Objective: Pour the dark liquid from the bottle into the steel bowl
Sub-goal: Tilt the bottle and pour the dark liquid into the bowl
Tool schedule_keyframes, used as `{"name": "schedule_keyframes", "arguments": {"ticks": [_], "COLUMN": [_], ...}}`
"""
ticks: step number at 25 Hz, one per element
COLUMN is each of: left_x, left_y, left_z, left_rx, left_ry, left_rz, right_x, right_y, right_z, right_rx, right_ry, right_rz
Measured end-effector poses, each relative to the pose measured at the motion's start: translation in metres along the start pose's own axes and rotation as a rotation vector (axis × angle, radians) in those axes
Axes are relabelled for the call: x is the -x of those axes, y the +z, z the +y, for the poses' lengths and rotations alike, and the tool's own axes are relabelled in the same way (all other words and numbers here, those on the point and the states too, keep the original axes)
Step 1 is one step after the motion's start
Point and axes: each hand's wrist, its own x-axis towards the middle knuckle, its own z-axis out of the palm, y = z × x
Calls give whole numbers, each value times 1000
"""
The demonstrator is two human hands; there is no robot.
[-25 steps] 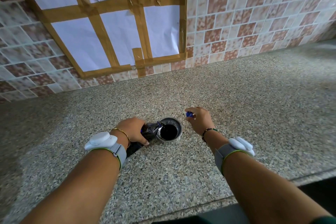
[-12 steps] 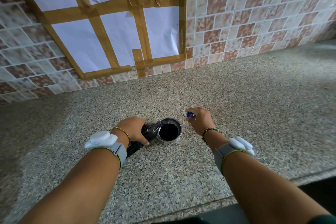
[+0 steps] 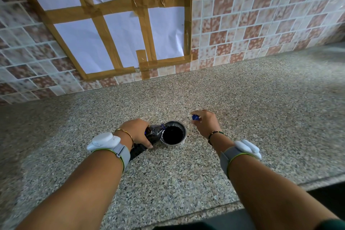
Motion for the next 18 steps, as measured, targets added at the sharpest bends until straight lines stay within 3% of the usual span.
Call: {"name": "schedule_keyframes", "arguments": {"ticks": [18], "left_x": [5], "left_y": [-1], "left_z": [-1], "left_rx": [-5], "left_ry": [-28], "left_rz": [35], "right_x": [2], "right_y": [-2], "right_z": [-3], "right_rx": [1], "right_ry": [-6], "right_rz": [23]}}
